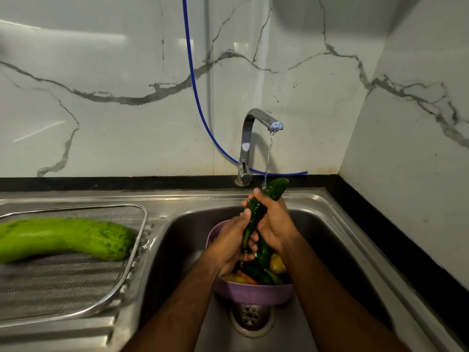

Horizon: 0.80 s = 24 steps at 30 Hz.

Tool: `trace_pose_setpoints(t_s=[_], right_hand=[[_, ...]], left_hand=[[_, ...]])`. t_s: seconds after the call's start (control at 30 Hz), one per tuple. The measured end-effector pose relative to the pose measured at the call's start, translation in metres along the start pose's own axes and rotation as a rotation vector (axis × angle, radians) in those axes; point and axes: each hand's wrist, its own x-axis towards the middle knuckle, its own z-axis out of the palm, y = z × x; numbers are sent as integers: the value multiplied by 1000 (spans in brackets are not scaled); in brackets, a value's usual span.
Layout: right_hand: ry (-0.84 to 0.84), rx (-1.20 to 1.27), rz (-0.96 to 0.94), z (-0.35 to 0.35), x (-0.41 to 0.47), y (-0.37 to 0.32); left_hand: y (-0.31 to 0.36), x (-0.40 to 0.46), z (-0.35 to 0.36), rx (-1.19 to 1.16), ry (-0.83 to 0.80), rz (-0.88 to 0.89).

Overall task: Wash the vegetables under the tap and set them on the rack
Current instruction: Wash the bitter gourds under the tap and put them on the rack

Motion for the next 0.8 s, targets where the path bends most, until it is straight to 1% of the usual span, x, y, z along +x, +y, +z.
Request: trace_pose_setpoints(t_s=[0.1,0.2,0.27,0.33,0.43,0.53,0.63,0.7,0.8], right_hand=[[55,-24,47,1,2,-3],[56,-11,125,-2,1,-8],[56,30,115,-2,0,-11],[88,57,75,-1,1,-11],[130,8,26,1,3,-8],[101,-48,16,2,4,-4],[53,16,30,3,2,-5],[43,44,32,4,2,-4],[86,-13,6,5,4,0]], left_hand=[[-4,0,-2,49,4,46],[-4,0,-6,65,-1,-11],[-3,-1,-9,100,16,-30],[-6,2,-12,178,41,-4],[-10,3,-11,299,78,97],[-11,5,-8,265,156,188],[-14,12,-11,308,223,299],[-15,14,-13,417,285,348],[-16,14,-16,630,369,441]])
